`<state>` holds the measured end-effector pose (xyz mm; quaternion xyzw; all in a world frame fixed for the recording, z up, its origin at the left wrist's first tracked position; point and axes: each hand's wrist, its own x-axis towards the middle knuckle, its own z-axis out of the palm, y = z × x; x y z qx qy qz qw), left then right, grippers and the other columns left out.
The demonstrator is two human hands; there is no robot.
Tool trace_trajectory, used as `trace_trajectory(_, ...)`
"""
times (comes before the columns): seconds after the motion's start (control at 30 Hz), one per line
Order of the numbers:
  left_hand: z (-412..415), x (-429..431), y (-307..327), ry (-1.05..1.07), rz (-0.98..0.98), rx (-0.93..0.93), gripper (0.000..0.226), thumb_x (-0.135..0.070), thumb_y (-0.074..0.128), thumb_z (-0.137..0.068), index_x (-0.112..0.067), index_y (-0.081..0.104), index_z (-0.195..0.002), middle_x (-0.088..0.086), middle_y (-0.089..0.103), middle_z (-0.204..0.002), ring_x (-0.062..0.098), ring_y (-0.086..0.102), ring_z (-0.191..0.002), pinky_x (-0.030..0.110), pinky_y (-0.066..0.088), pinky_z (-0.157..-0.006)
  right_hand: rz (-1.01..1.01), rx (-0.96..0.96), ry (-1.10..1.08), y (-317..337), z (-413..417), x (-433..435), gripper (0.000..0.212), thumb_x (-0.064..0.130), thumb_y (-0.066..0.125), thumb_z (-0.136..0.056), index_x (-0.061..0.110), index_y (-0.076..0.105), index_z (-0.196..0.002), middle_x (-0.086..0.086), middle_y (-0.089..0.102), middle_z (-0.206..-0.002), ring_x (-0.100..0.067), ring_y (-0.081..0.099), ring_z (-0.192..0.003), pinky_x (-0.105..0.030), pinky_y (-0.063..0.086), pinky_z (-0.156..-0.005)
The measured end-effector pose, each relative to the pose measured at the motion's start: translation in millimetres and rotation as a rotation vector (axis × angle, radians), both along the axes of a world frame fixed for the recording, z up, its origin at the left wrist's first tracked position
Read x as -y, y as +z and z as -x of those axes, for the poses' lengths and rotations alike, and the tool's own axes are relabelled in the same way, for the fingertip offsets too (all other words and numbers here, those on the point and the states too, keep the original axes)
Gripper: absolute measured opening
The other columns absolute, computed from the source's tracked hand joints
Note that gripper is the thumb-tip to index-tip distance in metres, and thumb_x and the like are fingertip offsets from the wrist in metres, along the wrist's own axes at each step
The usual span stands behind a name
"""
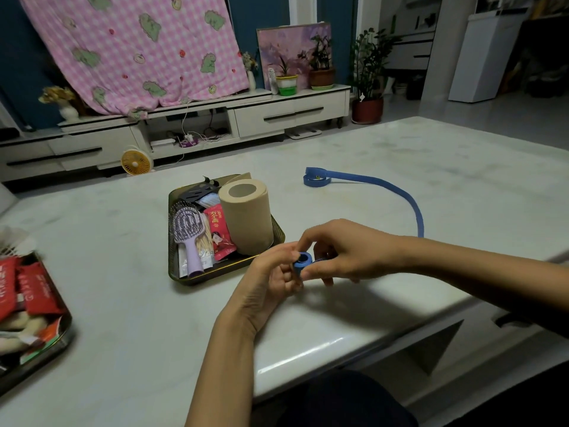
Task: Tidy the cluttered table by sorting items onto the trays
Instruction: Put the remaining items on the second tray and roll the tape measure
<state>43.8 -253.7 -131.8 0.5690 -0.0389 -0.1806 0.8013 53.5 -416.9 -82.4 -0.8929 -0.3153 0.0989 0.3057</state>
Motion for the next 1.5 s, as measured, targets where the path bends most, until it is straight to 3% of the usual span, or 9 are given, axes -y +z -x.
trace_trajectory(0.23, 0.5, 4.4, -5.8, -0.036, -0.017, 0.068, 0.029, -0.037, 0.065, -0.07, -0.014, 0.071, -0.087, 0.003, 0.068, -0.08, 0.009, 0.063, -0.07, 0.02, 0.051, -0.066, 0.18, 0.611, -0.231, -17.5, 3.6, -13.7, 0.035, 0.043, 0.059, -0.078, 0.021, 0.033, -0.082, -0.001, 0.062, -0.075, -0.029, 0.052, -0.069, -0.03, 0.026, -0.056)
trace_trajectory(0.4, 1.8, 5.3, -8.1, -0.06, -0.052, 0.139, 0.024, -0.029, 0.057, -0.078, -0.014, 0.074, -0.071, 0.001, 0.067, -0.068, 0.007, 0.061, -0.064, 0.019, 0.05, -0.066, 0.243, 0.814, -0.153, -23.8, 2.3, -17.7, 0.035, 0.037, 0.071, -0.075, 0.012, 0.048, -0.083, -0.015, 0.066, -0.068, -0.036, 0.058, -0.057, -0.029, 0.023, -0.052)
trace_trajectory(0.57, 0.5, 5.1, -10.9, -0.033, -0.043, 0.171, 0.022, -0.024, 0.058, -0.08, -0.005, 0.067, -0.086, 0.001, 0.066, -0.068, 0.005, 0.061, -0.064, 0.017, 0.052, -0.063, 0.333, 0.721, -0.222, -23.6, -2.6, -14.1, 0.031, 0.046, 0.053, -0.086, 0.018, 0.04, -0.09, -0.007, 0.066, -0.088, -0.031, 0.055, -0.076, -0.029, 0.025, -0.057)
trace_trajectory(0.7, -1.1, 2.8, -7.2, -0.047, -0.031, 0.086, 0.033, -0.021, 0.059, -0.076, 0.002, 0.065, -0.1, 0.005, 0.065, -0.069, 0.009, 0.062, -0.059, 0.019, 0.052, -0.057, 0.241, 0.449, -0.153, -11.2, -2.0, -7.4, 0.036, 0.047, 0.062, -0.082, 0.024, 0.041, -0.1, 0.011, 0.045, -0.063, -0.015, 0.043, -0.066, -0.023, 0.026, -0.051)
trace_trajectory(0.83, 0.1, 0.5, -2.7, -0.154, -0.038, 0.103, 0.036, -0.01, 0.066, -0.075, -0.004, 0.06, -0.11, 0.006, 0.062, -0.069, 0.016, 0.062, -0.058, 0.023, 0.053, -0.057, 0.173, 0.131, 0.026, 4.4, -2.4, -0.5, 0.04, 0.032, 0.068, -0.083, 0.023, 0.057, -0.12, 0.03, 0.053, -0.052, 0.009, 0.05, -0.057, -0.008, 0.036, -0.055)
trace_trajectory(1.07, 1.2, -2.9, -2.7, -0.17, -0.075, 0.126, 0.039, -0.026, 0.062, -0.075, -0.008, 0.063, -0.11, 0.01, 0.066, -0.079, 0.017, 0.064, -0.068, 0.025, 0.054, -0.066, 0.064, -0.125, 0.047, 11.9, -5.2, 8.1, 0.018, 0.029, 0.069, -0.083, 0.023, 0.061, -0.098, 0.006, 0.061, -0.059, -0.01, 0.049, -0.044, -0.02, 0.04, -0.047)
trace_trajectory(1.2, 0.3, 1.2, -5.2, -0.067, -0.004, 0.049, 0.037, -0.032, 0.069, -0.072, -0.003, 0.068, -0.095, 0.016, 0.07, -0.083, 0.021, 0.069, -0.074, 0.024, 0.055, -0.065, 0.144, 0.231, -0.148, 1.3, -0.2, 1.0, 0.027, 0.044, 0.066, -0.078, 0.024, 0.048, -0.086, 0.011, 0.054, -0.061, -0.008, 0.05, -0.054, -0.02, 0.035, -0.046)
trace_trajectory(1.33, 1.6, 6.3, -7.7, -0.027, -0.001, 0.076, 0.03, -0.028, 0.066, -0.073, -0.005, 0.069, -0.091, 0.012, 0.068, -0.083, 0.016, 0.064, -0.072, 0.021, 0.054, -0.064, 0.333, 0.657, -0.239, -15.7, 2.3, -5.6, 0.032, 0.041, 0.054, -0.082, 0.018, 0.032, -0.087, -0.002, 0.06, -0.072, -0.028, 0.043, -0.062, -0.027, 0.016, -0.045)
trace_trajectory(1.5, 2.0, 6.5, -10.4, 0.048, -0.015, 0.103, 0.036, -0.027, 0.07, -0.064, -0.006, 0.066, -0.093, 0.007, 0.07, -0.078, 0.013, 0.066, -0.069, 0.02, 0.054, -0.063, 0.591, 0.859, -0.11, -26.0, 2.4, -13.1, 0.025, 0.035, 0.049, -0.09, 0.012, 0.045, -0.1, -0.005, 0.067, -0.083, -0.028, 0.06, -0.061, -0.024, 0.011, -0.044)
